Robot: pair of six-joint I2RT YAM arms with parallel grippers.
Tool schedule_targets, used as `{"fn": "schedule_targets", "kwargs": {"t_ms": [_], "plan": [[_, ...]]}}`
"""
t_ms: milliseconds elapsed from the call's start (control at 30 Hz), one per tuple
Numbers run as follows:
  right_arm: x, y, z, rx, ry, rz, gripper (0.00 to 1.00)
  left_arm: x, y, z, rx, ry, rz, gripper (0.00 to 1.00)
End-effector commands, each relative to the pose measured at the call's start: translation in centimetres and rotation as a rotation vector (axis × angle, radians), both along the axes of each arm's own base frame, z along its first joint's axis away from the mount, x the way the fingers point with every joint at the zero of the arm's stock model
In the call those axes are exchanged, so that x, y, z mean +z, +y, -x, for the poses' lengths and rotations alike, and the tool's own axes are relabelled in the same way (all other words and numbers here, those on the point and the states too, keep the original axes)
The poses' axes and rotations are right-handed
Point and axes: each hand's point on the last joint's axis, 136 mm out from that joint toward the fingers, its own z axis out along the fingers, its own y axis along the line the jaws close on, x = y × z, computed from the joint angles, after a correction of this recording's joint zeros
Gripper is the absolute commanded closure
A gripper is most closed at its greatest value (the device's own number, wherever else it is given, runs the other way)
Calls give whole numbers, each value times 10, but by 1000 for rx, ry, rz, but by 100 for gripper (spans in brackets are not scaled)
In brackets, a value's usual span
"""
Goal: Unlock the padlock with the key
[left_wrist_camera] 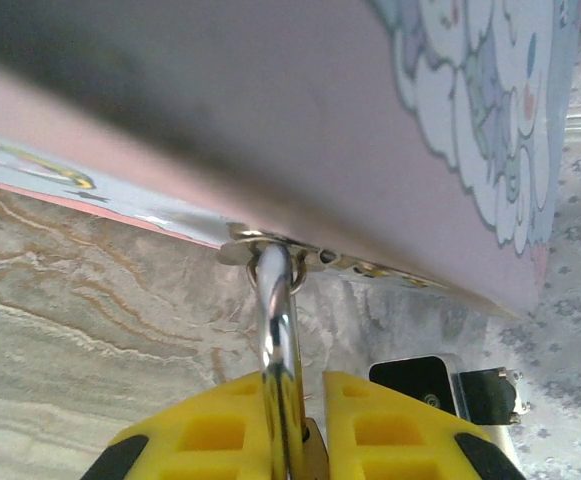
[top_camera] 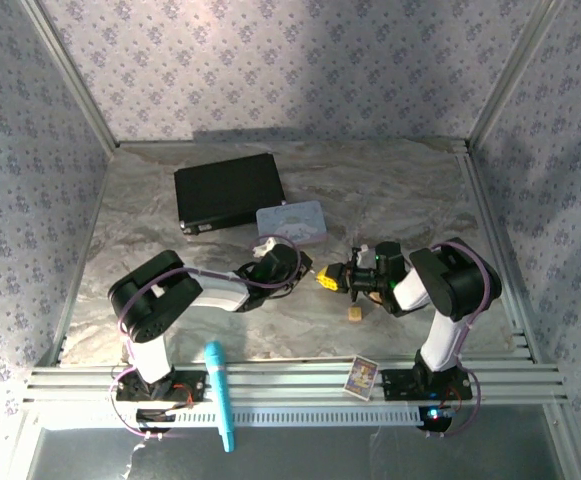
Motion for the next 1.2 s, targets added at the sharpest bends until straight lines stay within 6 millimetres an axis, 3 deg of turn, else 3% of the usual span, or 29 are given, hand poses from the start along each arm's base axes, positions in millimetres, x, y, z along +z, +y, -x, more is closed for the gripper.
{"fn": "schedule_targets", "kwargs": {"t_ms": [0,267,467,633,900,1167], "plan": [[39,8,-23,-14,-183,-56,100,21,-41,37,-166,112,199,100],[40,8,-28,-32,-198,-68,100,35,-50,38,-169,103,307,100],[39,6,-35,-22,-172,-90,100,33,-52,42,-197,108,279,100],[26,-3,-37,-13,-126,-89,100,32,-50,43,-216,93,225,100],[24,5,-33,1,-118,-96,100,27,-53,38,-221,83,170,100],[19,7,-42,-26,-104,-82,100,33,-70,42,-261,76,185,100]]}}
